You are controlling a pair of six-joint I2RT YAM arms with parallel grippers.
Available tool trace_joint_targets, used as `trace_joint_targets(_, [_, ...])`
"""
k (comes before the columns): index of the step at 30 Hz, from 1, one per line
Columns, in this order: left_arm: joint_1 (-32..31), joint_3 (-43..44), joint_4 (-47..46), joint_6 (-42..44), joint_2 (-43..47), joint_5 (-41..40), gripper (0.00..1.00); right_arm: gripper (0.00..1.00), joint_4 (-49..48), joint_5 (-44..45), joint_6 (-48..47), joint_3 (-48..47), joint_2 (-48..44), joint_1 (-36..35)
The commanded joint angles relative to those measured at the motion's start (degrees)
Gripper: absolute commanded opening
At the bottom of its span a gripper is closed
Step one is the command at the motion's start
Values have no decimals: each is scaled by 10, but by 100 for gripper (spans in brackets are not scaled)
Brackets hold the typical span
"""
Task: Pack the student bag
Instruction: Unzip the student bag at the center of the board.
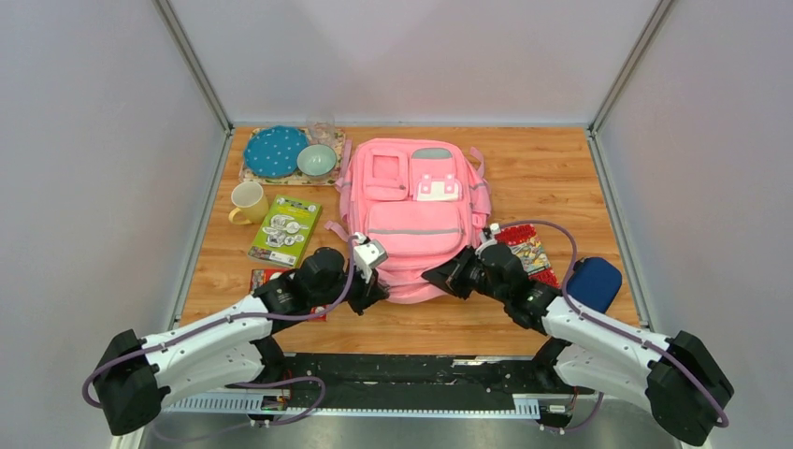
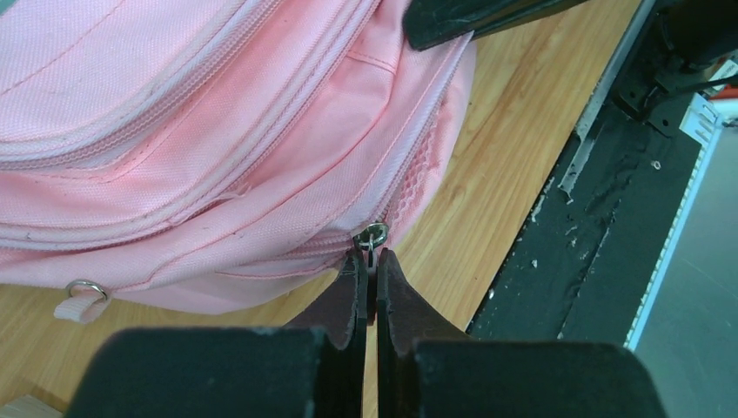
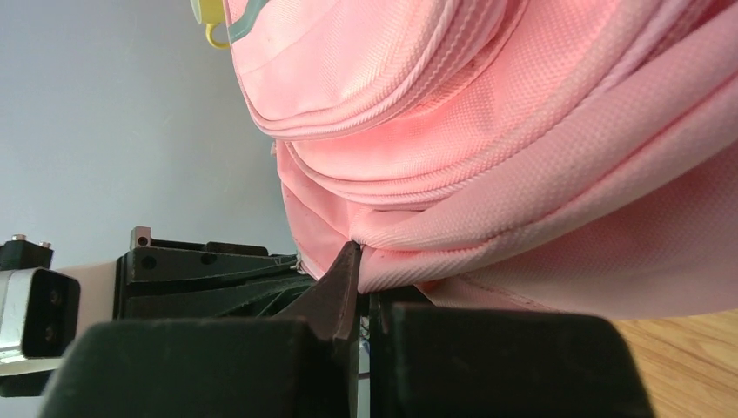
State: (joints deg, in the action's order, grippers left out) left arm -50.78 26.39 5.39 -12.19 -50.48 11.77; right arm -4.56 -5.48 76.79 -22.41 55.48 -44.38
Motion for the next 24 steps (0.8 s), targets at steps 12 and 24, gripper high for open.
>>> trace_joint_targets(12, [16, 70, 256, 19, -140, -67, 0, 0, 118, 88, -146, -68, -17, 76])
trace_joint_targets(24, [44, 57, 141, -41, -115, -280, 0, 0, 69, 12, -110, -29, -12, 74])
